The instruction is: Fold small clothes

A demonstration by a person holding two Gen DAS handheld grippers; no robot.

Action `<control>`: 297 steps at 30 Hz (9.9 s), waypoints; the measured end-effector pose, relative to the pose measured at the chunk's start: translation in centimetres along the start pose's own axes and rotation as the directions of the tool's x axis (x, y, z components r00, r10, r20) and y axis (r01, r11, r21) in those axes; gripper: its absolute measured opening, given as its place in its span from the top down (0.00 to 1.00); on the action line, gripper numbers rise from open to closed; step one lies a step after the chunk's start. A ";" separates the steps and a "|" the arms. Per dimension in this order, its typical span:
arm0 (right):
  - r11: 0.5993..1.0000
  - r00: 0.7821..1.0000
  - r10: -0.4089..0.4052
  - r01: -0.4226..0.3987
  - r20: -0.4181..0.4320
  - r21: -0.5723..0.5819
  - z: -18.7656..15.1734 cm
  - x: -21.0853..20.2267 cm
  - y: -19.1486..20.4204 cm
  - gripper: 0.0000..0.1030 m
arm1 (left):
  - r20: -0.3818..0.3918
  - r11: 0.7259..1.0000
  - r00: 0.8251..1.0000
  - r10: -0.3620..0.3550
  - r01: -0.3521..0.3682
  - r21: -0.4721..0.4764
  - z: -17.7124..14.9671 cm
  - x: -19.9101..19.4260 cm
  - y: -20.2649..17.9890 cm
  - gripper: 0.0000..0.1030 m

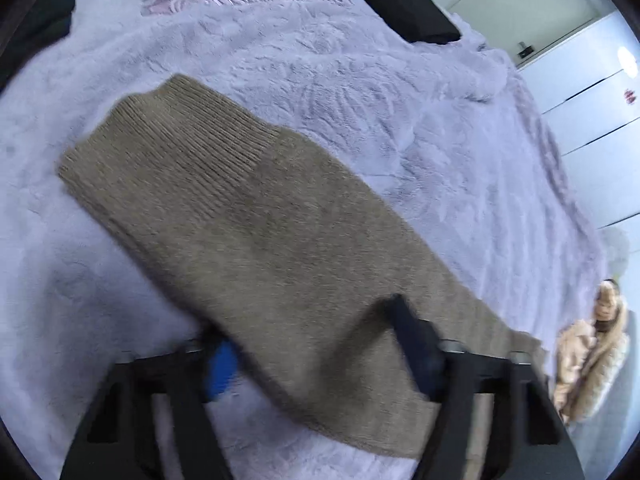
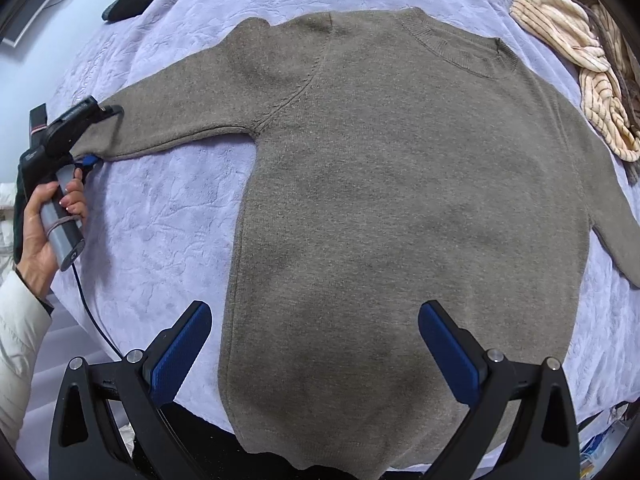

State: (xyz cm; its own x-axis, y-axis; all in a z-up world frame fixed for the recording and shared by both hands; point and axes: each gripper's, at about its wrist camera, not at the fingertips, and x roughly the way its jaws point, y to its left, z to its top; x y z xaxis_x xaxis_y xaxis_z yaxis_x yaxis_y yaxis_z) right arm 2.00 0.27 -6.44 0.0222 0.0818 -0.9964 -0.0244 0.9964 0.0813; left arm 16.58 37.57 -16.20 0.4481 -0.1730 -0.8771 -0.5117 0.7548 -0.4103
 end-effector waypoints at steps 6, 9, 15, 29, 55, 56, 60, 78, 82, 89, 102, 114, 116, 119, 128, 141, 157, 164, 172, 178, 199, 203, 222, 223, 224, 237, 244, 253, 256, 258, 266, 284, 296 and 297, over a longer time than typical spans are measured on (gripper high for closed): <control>0.998 0.998 0.058 -0.058 0.010 0.009 -1.0 -0.3 -3.5 0.00 | 0.080 0.994 0.994 -0.076 0.070 0.080 -0.9 -3.8 -3.3 0.89; 0.995 0.995 0.095 -0.095 0.028 0.027 -1.7 -0.9 -6.0 0.00 | 0.120 0.978 0.985 -0.127 0.104 0.179 -2.4 -6.5 -8.4 0.89; 0.985 0.989 0.130 -0.136 0.065 0.106 -3.2 -2.0 -12.6 0.00 | 0.078 0.888 0.964 -0.253 0.200 0.413 -8.6 -8.2 -23.6 0.89; 0.917 0.993 0.101 -0.117 0.063 0.380 -10.0 -0.9 -28.4 0.00 | -0.256 0.635 0.965 -0.054 0.231 0.737 -34.2 5.0 -42.5 0.89; 0.823 0.866 -0.371 0.473 0.335 -0.313 10.1 3.8 -12.5 0.01 | 0.005 0.697 0.959 0.283 -0.209 0.686 -26.6 1.5 -25.2 0.17; 0.787 0.840 -0.418 0.525 0.345 -0.325 10.5 4.7 -12.2 0.04 | 0.013 0.694 0.958 0.286 -0.216 0.686 -26.5 1.8 -25.1 0.17; 0.855 0.890 -0.365 0.437 0.275 -0.280 12.7 4.9 -14.4 0.88 | 0.044 0.701 0.951 0.305 -0.256 0.666 -25.8 3.4 -24.9 0.17; 0.790 0.947 0.101 -0.263 0.305 0.554 2.1 1.8 -36.6 0.54 | 0.007 0.733 0.953 0.302 -0.237 0.638 -23.3 1.5 -21.7 0.17; 0.865 0.915 0.212 -0.339 0.343 0.370 4.7 -0.4 -32.8 0.53 | 0.000 0.730 0.954 0.301 -0.230 0.643 -22.9 0.8 -20.8 0.17; 0.911 0.901 0.400 -0.369 0.170 -0.187 17.1 1.8 -16.6 0.45 | -0.007 0.754 0.954 0.299 -0.232 0.614 -22.9 3.6 -21.2 0.17; 0.809 0.947 0.321 -0.283 -0.017 -0.516 26.0 7.1 -1.9 0.45 | -0.009 0.813 0.975 0.223 -0.181 0.554 -21.8 4.0 -19.7 0.17; 0.781 0.906 0.412 -0.403 -0.091 -0.476 27.4 6.6 1.0 0.89 | 0.039 0.866 0.973 0.226 -0.219 0.449 -18.2 2.6 -16.2 0.17; 0.796 0.923 0.377 -0.363 -0.072 -0.485 27.5 7.3 2.2 0.89 | 0.029 0.870 0.975 0.222 -0.211 0.445 -17.8 2.8 -15.5 0.17; 0.841 0.951 0.302 -0.299 -0.067 -0.450 27.1 8.9 2.2 0.86 | 0.042 0.851 0.971 0.235 -0.226 0.475 -17.9 2.1 -15.4 0.17; 0.919 0.950 0.309 -0.287 0.042 -0.271 20.0 3.8 -8.1 0.64 | 0.027 0.834 0.970 0.240 -0.220 0.507 -17.5 -1.2 -13.2 0.17; 0.974 0.995 0.099 -0.102 0.026 0.203 4.2 5.6 -25.7 0.62 | -0.016 0.727 0.935 0.353 -0.264 0.634 -23.6 0.5 -16.5 0.17; 0.912 0.983 0.179 -0.177 0.029 0.371 -12.4 3.4 -30.6 0.42 | -0.044 0.662 0.926 0.376 -0.235 0.712 -31.8 -6.7 -18.8 0.17; 0.866 0.970 0.232 -0.240 0.074 0.439 -15.4 2.1 -33.6 0.40 | -0.153 0.645 0.933 0.326 -0.101 0.757 -39.1 -7.4 -24.4 0.17; 0.807 0.951 0.263 -0.311 0.166 0.503 -16.3 0.1 -37.6 0.40 | -0.178 0.576 0.940 0.290 -0.023 0.817 -44.9 -8.1 -31.5 0.17; 0.750 0.934 0.247 -0.354 0.259 0.559 -16.1 -1.0 -42.6 0.39 | -0.248 0.549 0.916 0.316 0.036 0.835 -45.4 -5.1 -34.4 0.17; 0.296 0.806 0.010 -0.568 0.592 0.768 -14.0 1.8 -63.9 0.35 | -0.220 0.475 0.939 0.265 0.071 0.877 -47.4 2.2 -43.6 0.17; 0.256 0.787 0.026 -0.601 0.617 0.757 -12.9 2.0 -64.3 0.70 | -0.208 0.481 0.944 0.257 0.062 0.874 -47.5 3.2 -44.7 0.17; 0.623 0.584 0.373 -0.733 0.721 0.272 2.1 -8.4 -48.2 0.91 | -0.094 0.548 0.984 0.154 -0.006 0.837 -40.6 2.9 -43.8 0.17; 0.642 0.589 0.386 -0.724 0.710 0.252 3.2 -8.4 -46.7 0.91 | -0.074 0.553 0.985 0.154 -0.024 0.833 -39.4 2.9 -43.4 0.17; 0.667 0.598 0.401 -0.710 0.694 0.227 4.4 -8.3 -44.8 0.91 | -0.058 0.561 0.985 0.161 -0.043 0.827 -38.3 3.1 -42.8 0.17; 0.952 0.927 0.301 -0.282 0.223 -0.115 10.1 6.3 -18.6 0.88 | 0.043 0.706 0.955 0.294 -0.247 0.664 -27.0 4.5 -30.4 0.17; 0.941 0.927 0.338 -0.331 0.162 -0.067 9.0 7.6 -18.3 0.46 | 0.022 0.718 0.958 0.287 -0.230 0.656 -26.7 6.1 -29.4 0.17; 0.659 0.777 0.518 -0.629 0.357 0.413 9.6 8.5 -26.7 0.60 | 0.008 0.735 0.965 0.262 -0.205 0.647 -26.4 5.8 -28.8 0.17; 0.593 0.753 0.523 -0.658 0.399 0.464 10.7 8.7 -26.7 0.92 | 0.005 0.740 0.968 0.250 -0.195 0.643 -26.1 4.3 -28.4 0.17; 0.653 0.755 0.509 -0.652 0.414 0.386 12.1 7.2 -24.9 0.92 | 0.009 0.747 0.972 0.237 -0.188 0.638 -25.8 3.5 -27.9 0.17; 0.820 0.771 0.541 -0.573 0.337 -0.005 15.9 3.5 -14.2 0.92 | 0.047 0.777 0.966 0.254 -0.233 0.585 -24.4 0.6 -24.1 0.17; 0.897 0.881 0.432 -0.441 0.192 0.005 7.2 5.1 -15.2 0.40 | 0.079 0.807 0.971 0.227 -0.233 0.543 -22.7 -3.8 -22.9 0.17; 0.640 0.836 0.375 -0.545 0.400 0.541 3.3 7.4 -32.7 0.39 | 0.007 0.768 0.976 0.216 -0.174 0.617 -23.3 1.0 -30.3 0.17; 0.619 0.819 0.381 -0.570 0.428 0.541 3.7 7.2 -33.0 0.39 | 0.016 0.764 0.978 0.206 -0.171 0.621 -23.2 0.9 -30.8 0.17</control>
State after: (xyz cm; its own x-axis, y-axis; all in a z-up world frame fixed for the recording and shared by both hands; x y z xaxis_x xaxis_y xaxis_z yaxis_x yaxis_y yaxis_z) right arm 6.64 -31.93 -16.19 0.4371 0.4560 -0.7752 0.5127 0.5819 0.6314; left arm 15.78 -0.53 -10.18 0.3447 -0.0033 -0.9387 -0.0125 0.9999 -0.0081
